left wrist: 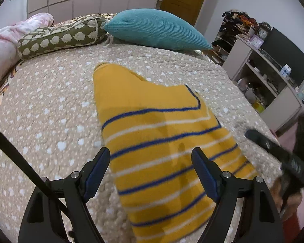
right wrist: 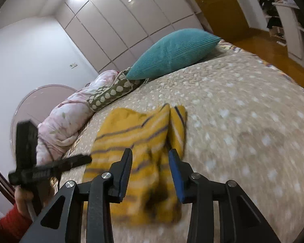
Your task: Fold small clothes
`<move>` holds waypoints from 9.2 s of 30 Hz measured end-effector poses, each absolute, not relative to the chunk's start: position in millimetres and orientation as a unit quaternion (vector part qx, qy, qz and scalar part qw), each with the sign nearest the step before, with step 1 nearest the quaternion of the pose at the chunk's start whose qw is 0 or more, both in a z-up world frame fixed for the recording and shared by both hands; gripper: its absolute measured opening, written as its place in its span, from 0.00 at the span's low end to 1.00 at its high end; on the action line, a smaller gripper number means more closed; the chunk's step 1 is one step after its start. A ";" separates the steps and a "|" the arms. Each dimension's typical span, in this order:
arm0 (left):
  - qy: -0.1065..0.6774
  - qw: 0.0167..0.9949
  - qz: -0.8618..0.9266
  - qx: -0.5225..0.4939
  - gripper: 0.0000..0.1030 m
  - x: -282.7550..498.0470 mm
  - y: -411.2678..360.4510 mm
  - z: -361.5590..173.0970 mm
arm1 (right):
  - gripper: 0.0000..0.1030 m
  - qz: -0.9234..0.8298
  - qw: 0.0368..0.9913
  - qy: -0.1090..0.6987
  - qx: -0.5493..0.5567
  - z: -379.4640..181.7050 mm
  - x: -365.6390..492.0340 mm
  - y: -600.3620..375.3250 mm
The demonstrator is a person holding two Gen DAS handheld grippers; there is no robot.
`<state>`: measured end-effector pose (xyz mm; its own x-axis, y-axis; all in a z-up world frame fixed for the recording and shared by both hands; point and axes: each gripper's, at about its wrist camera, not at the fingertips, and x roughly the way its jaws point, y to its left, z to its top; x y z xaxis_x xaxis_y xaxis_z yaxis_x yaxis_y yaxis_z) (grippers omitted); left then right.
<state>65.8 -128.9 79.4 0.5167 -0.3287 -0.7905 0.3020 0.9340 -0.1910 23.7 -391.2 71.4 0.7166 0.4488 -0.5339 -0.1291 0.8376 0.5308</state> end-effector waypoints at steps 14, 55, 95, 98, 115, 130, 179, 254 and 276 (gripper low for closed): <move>0.439 0.882 -0.171 0.022 0.79 80.4 -156.3 73.6 | 0.08 0.191 0.864 0.373 0.278 49.4 106.5 -380.6; 0.492 0.853 -0.174 -0.011 0.81 19.9 -135.9 24.7 | 0.06 0.113 0.868 0.408 0.260 12.1 -33.5 -418.8; 0.487 0.868 -0.097 -0.022 0.66 -44.1 -68.6 43.0 | 0.08 0.171 0.900 0.369 0.154 76.5 -42.0 -341.1; 0.494 0.864 -0.098 -0.022 0.66 -42.3 -73.5 35.8 | 0.08 0.205 0.893 0.376 0.143 79.8 -24.1 -317.2; 0.512 0.851 -0.117 -0.019 0.66 -43.3 -92.3 16.0 | 0.03 0.377 0.753 0.510 0.173 33.0 133.6 -221.7; 0.506 0.849 -0.151 -0.037 0.66 -51.4 -76.4 32.8 | 0.06 0.153 0.815 0.522 0.201 25.0 245.8 -262.3; 0.411 0.904 -0.103 0.052 0.77 -40.2 -107.2 89.6 | 0.36 0.097 0.915 0.371 0.129 69.1 -38.1 -392.7; 0.462 0.883 -0.080 0.000 1.00 -148.2 -113.3 32.3 | 0.69 -0.092 0.911 0.403 0.002 46.7 -179.2 -298.6; 0.488 0.870 -0.069 -0.032 1.00 -141.4 -101.6 22.8 | 0.72 -0.099 0.905 0.414 0.000 40.4 -177.9 -296.6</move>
